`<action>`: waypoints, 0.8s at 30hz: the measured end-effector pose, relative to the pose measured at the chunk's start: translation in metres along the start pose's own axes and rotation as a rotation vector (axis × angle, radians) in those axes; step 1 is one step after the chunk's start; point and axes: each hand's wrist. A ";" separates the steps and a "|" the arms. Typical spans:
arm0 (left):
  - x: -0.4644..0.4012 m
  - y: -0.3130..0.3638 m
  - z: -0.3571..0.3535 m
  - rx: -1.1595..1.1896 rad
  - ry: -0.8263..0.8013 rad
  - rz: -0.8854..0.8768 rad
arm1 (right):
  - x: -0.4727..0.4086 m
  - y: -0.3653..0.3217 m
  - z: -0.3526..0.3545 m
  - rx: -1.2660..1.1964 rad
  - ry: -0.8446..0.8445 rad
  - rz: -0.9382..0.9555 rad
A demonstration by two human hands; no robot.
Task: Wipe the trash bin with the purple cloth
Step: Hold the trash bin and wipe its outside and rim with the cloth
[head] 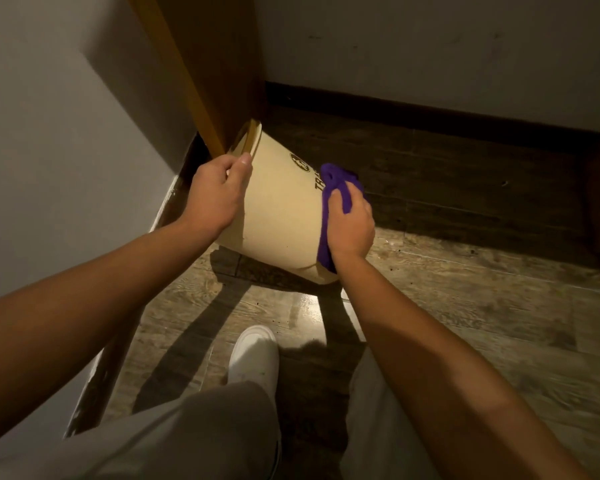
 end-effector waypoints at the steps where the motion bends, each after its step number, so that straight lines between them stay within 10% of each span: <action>1: 0.001 0.000 0.000 -0.005 0.007 -0.004 | -0.005 0.004 0.003 -0.004 -0.006 -0.046; 15: -0.008 -0.017 0.005 -0.038 0.269 0.180 | 0.041 -0.013 0.013 0.206 0.014 0.008; 24: -0.017 0.012 -0.001 -0.032 -0.067 0.066 | 0.095 -0.034 -0.001 -0.087 -0.013 0.186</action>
Point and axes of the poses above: each hand's wrist, its own x-axis away from the middle knuckle, its own z-axis out of the back of the hand, y = z × x, and after that the axes turned 10 degrees about -z, right-handed
